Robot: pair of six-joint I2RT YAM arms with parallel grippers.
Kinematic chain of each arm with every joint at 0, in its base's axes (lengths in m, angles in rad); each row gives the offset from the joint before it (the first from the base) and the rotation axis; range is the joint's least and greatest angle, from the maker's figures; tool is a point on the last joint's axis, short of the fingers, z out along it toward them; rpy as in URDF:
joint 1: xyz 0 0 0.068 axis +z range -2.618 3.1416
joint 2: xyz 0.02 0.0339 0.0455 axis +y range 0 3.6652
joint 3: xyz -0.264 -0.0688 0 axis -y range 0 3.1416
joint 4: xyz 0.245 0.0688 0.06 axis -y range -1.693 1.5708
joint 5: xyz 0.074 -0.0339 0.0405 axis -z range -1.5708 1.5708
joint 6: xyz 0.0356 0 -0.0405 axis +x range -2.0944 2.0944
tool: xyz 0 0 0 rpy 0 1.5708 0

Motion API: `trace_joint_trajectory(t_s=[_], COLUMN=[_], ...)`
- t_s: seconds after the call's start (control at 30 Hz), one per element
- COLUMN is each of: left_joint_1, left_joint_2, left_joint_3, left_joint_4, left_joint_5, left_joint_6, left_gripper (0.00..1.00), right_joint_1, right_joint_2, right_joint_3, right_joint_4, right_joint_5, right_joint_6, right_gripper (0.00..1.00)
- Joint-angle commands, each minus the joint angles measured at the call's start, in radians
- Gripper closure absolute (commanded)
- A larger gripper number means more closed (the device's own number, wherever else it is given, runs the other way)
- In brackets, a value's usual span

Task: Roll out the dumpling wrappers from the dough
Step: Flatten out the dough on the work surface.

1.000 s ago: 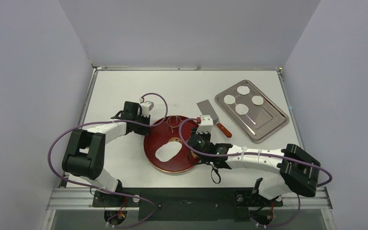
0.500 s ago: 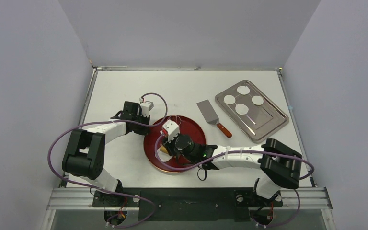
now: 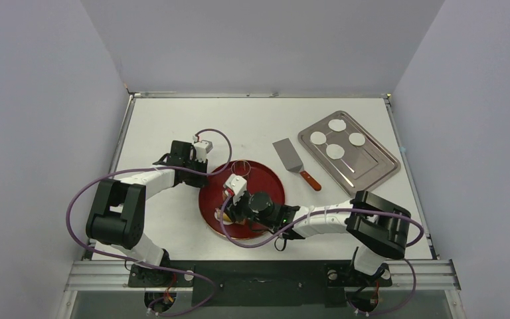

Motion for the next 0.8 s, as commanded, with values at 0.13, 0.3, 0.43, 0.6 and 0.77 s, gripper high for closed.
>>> trace_joint_trajectory(t_s=[0.13, 0.3, 0.43, 0.6, 0.77], left_joint_1=[0.007, 0.007, 0.007, 0.008, 0.007], left_joint_2=[-0.007, -0.007, -0.006, -0.012, -0.015], left_joint_3=[-0.001, -0.001, -0.002, -0.004, -0.005], left_joint_4=[0.01, 0.011, 0.011, 0.012, 0.01], left_joint_5=[-0.021, -0.02, -0.022, -0.019, -0.018], left_joint_6=[0.023, 0.022, 0.021, 0.022, 0.021], left_gripper=[1.0, 1.0, 1.0, 1.0, 1.0], right_joint_1=[0.088, 0.115, 0.14, 0.144, 0.126], right_joint_2=[0.094, 0.052, 0.019, -0.035, -0.169], right_joint_3=[-0.076, -0.088, -0.07, -0.031, 0.036], right_joint_4=[-0.09, -0.117, -0.164, -0.248, -0.333], right_joint_5=[-0.07, -0.061, -0.071, 0.001, 0.082], right_joint_6=[0.157, 0.174, 0.167, 0.136, 0.102], right_gripper=[1.0, 1.0, 1.0, 1.0, 1.0])
